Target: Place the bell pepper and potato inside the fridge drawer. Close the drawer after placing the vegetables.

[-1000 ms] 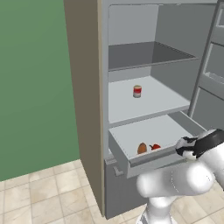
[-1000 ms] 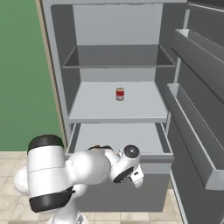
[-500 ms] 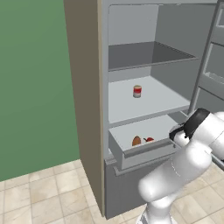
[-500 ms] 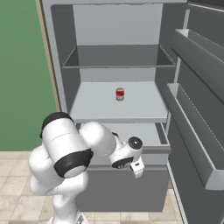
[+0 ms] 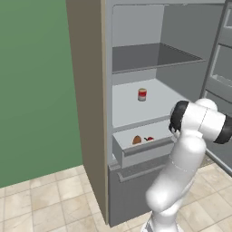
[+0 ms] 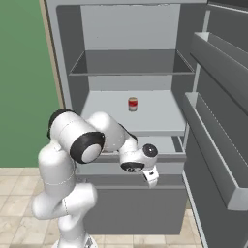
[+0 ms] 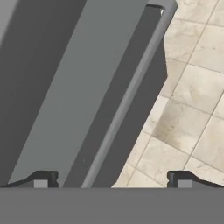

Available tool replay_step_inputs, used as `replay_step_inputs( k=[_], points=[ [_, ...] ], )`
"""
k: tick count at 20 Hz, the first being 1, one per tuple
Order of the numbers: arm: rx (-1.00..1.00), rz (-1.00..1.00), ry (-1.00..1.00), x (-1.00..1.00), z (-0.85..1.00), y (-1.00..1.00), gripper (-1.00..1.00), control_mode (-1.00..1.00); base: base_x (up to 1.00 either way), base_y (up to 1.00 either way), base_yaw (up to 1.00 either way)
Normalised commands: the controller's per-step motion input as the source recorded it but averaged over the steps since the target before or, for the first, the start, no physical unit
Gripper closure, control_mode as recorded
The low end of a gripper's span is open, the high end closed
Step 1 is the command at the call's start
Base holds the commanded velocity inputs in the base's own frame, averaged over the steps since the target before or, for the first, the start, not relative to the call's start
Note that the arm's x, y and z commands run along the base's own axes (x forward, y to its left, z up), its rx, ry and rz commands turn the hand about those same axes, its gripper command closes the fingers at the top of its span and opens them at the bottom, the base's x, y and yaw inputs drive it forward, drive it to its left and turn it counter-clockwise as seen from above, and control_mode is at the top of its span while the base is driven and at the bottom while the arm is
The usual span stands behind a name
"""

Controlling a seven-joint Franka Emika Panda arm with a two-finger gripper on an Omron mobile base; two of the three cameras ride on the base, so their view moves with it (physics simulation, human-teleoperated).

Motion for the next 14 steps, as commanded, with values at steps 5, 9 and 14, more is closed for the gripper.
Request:
replay_step_inputs(
  k=[5, 9, 14],
  points=[
    [0.02, -0.01, 0.0, 0.5, 0.0, 0.0, -1.0, -1.0, 0.0, 0.0, 0.0],
    [0.02, -0.01, 0.0, 0.5, 0.0, 0.01, -1.0, -1.0, 0.0, 0.0, 0.0],
    [0.02, -0.01, 0.0, 0.51, 0.0, 0.01, -1.0, -1.0, 0.0, 0.0, 0.0]
  ],
)
